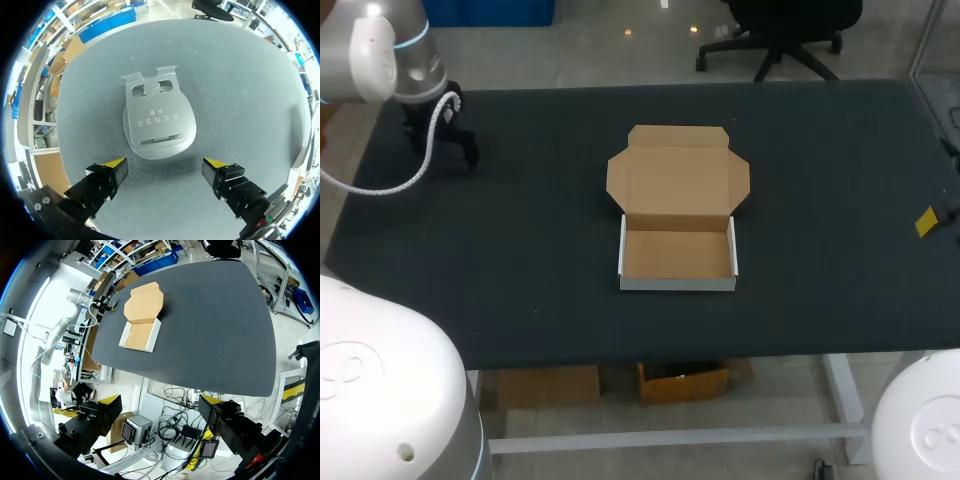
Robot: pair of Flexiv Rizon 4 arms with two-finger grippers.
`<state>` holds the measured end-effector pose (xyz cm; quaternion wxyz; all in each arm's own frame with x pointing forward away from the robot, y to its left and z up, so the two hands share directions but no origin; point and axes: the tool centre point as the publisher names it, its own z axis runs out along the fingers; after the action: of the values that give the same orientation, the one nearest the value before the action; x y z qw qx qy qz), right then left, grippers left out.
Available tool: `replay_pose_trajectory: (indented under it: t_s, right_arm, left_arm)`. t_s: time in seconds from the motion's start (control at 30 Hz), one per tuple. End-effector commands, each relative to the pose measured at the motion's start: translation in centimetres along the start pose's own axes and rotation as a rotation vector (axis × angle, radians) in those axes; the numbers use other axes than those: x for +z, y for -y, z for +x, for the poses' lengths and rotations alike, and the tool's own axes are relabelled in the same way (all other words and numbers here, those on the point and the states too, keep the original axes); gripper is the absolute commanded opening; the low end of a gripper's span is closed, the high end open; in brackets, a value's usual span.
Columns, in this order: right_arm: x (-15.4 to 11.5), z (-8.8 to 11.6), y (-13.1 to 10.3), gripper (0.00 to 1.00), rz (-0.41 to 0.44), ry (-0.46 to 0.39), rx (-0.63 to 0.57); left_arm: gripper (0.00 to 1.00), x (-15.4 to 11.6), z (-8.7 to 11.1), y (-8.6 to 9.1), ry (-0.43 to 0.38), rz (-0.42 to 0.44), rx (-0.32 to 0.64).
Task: Assemble the packaging by folding the flat box into shape, placing the metal phone stand inside, and closing the box properly
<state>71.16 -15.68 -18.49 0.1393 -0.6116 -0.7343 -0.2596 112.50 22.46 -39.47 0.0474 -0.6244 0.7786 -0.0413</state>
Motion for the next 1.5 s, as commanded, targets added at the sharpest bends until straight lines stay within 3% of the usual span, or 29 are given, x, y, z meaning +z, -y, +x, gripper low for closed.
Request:
replay_pose_trajectory:
  t_s: [0.03,0.73,0.8,0.87,0.9,1.0,1.1,1.17,1.5]
  right_arm:
    - [-0.2,0.1,0.1,1.00,0.002,-0.001,-0.001]
    - [-0.2,0.1,0.1,1.00,0.002,-0.001,-0.001]
    - [-0.2,0.1,0.1,1.00,0.002,-0.001,-0.001]
    - [-0.2,0.1,0.1,1.00,0.002,-0.001,-0.001]
    - [-0.2,0.1,0.1,1.00,0.002,-0.001,-0.001]
    - [-0.2,0.1,0.1,1.00,0.002,-0.001,-0.001]
    - [-0.2,0.1,0.1,1.00,0.002,-0.001,-0.001]
    - [-0.2,0.1,0.1,1.00,0.002,-0.001,-0.001]
    - [-0.2,0.1,0.1,1.00,0.002,-0.001,-0.001]
  left_arm:
    - [1.00,0.3,0.0,0.6,0.000,-0.013,0.001]
    - [1.00,0.5,0.1,1.6,0.009,-0.011,0.005]
    - [0.94,0.5,0.1,1.7,0.010,-0.011,0.004]
    - [0.74,0.6,0.0,1.7,0.010,-0.011,0.003]
    - [0.71,0.6,0.0,1.7,0.010,-0.011,0.003]
    - [0.74,0.6,0.0,1.8,0.010,-0.012,0.002]
    - [0.91,0.6,0.0,1.8,0.010,-0.012,0.002]
    - [0.95,0.7,0.0,1.9,0.011,-0.011,0.002]
    - [0.98,0.7,0.1,2.4,0.015,-0.009,0.006]
